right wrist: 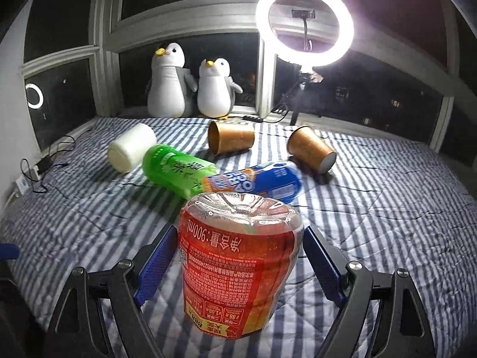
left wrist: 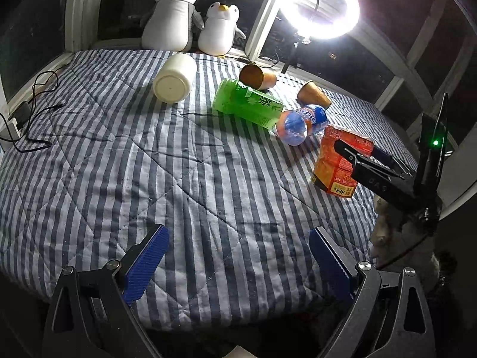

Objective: Flip cup upside down
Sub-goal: 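Lower the red jar upright onto the bed and open the right tool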

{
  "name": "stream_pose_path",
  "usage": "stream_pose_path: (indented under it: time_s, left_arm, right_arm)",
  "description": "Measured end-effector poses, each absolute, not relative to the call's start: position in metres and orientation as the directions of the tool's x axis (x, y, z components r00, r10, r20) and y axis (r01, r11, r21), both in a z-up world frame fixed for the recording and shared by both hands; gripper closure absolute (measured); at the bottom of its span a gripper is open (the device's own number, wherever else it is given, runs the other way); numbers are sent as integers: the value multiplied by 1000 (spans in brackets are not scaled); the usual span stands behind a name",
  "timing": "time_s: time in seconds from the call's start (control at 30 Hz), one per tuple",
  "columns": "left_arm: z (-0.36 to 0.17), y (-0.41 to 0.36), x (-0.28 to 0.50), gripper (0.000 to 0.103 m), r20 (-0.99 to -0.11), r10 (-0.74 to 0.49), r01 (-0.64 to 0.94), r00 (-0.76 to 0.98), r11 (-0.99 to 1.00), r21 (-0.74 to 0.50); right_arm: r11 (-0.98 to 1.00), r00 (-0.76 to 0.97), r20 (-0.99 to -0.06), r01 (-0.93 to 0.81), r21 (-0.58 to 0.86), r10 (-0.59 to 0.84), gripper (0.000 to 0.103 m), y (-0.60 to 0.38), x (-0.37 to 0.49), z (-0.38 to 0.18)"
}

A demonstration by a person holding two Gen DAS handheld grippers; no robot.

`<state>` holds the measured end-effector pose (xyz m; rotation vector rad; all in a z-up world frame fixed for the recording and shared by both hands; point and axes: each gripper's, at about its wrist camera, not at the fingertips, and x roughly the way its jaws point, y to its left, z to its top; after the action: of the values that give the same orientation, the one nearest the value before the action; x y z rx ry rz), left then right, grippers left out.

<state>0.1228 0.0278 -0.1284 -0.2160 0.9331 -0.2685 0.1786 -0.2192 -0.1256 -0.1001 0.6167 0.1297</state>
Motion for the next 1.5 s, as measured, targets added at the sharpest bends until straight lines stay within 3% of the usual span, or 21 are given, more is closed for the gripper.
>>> stream_pose_path:
  time_s: [0.37,1.07,1.5]
  left_arm:
    - [-123,23,121,6,-752,-307,148,584,951,-273]
    - [-118,16,120,6,-740,-310,170,597,950,-261]
    - [-100,13,115,6,-690,-277,172,669,961,-218]
  right_arm:
    - [984,836,-545,-142,-107,61,20,-213,166,-129]
    - [989,818,-571,-131,-64,71,20,-220,138,-127]
    - [992,832,-547,-127,-27,92,13,-223,109,-106]
